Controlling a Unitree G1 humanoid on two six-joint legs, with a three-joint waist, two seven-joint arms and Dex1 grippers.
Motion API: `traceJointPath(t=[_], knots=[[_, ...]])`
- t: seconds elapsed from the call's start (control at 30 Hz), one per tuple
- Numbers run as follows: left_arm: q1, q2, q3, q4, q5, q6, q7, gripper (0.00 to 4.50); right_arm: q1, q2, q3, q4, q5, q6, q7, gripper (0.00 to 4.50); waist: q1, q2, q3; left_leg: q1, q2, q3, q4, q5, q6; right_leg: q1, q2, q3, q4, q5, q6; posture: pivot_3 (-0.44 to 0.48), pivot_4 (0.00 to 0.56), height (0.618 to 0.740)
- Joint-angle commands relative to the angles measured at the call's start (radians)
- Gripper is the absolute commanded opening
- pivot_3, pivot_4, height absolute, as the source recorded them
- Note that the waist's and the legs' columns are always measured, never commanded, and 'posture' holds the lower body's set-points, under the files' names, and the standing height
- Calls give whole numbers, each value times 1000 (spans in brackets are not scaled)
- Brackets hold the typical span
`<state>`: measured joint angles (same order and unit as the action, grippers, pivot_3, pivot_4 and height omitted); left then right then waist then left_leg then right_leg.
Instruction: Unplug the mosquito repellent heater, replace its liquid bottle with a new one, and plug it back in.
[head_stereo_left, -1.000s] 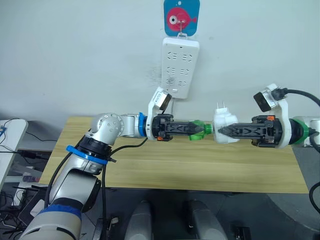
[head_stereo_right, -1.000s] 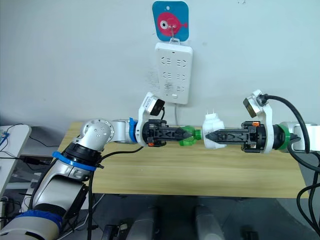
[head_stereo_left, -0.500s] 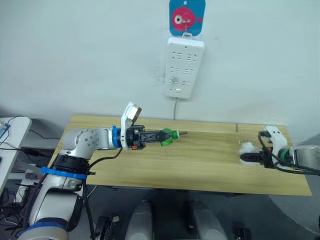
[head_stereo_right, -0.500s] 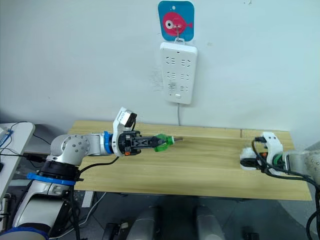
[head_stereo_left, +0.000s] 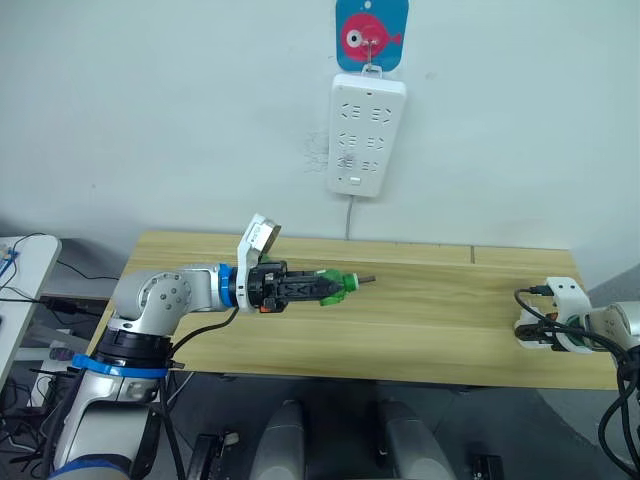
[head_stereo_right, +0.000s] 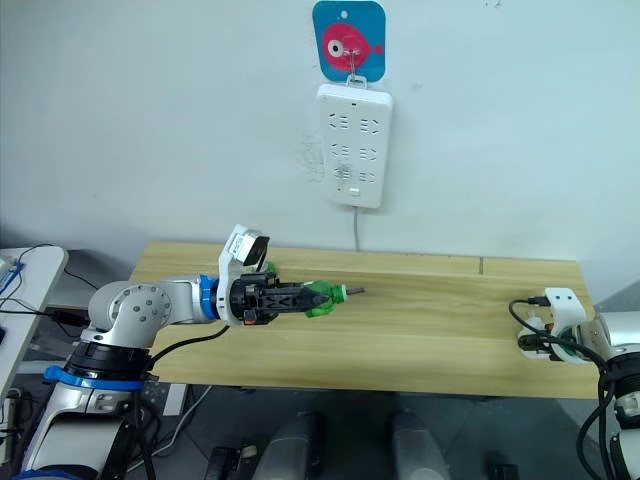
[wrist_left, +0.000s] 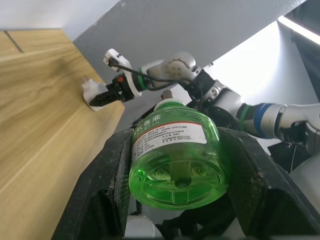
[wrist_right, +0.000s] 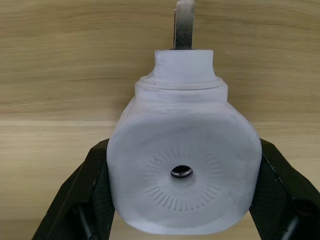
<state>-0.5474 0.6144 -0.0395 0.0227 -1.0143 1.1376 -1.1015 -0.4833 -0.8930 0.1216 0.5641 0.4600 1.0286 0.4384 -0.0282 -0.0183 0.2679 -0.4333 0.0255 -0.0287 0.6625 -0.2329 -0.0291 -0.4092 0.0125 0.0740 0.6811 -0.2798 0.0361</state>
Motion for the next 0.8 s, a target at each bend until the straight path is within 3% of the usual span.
traceJointPath(t=[0.03,0.17,0.3,0.33,0.6,0.7,0.8], knots=[[4,8,37,-53,-19,17,-3,2269,-7,-5,0,17,-71,-33,62,2993,1,0,0,0,0,0,0,0,0,0,0,0,0,0,0,93,290,740],[7,7,43,-59,-15,26,-3,2269,-10,9,-14,31,-118,-42,92,2993,1,0,0,0,1,-1,0,0,0,0,1,-1,0,0,0,94,291,740],[6,0,38,-61,9,1,6,2269,-14,2,-45,9,-144,-45,118,4324,1,0,0,0,0,-1,0,0,0,0,0,-1,0,0,0,86,286,740],[5,-3,38,-60,9,0,8,2269,-13,-7,-54,-4,-148,-38,122,4463,1,1,0,0,0,-1,0,0,0,0,0,0,0,0,0,82,285,740],[29,-51,40,-89,26,-48,42,2269,59,-84,-162,-334,-98,122,160,4463,0,1,0,0,0,-1,-1,0,0,1,0,-1,0,0,0,51,272,740],[45,-116,42,-111,132,-225,106,2269,73,-101,-213,-484,-86,121,167,4463,-1,1,0,0,0,-2,-1,0,0,0,0,-1,0,0,0,40,269,740],[60,-205,-9,-133,341,-535,168,2269,44,-13,-308,-589,-1,135,174,4463,-1,1,0,0,1,-1,0,1,-1,1,0,0,-1,0,0,30,266,740]])
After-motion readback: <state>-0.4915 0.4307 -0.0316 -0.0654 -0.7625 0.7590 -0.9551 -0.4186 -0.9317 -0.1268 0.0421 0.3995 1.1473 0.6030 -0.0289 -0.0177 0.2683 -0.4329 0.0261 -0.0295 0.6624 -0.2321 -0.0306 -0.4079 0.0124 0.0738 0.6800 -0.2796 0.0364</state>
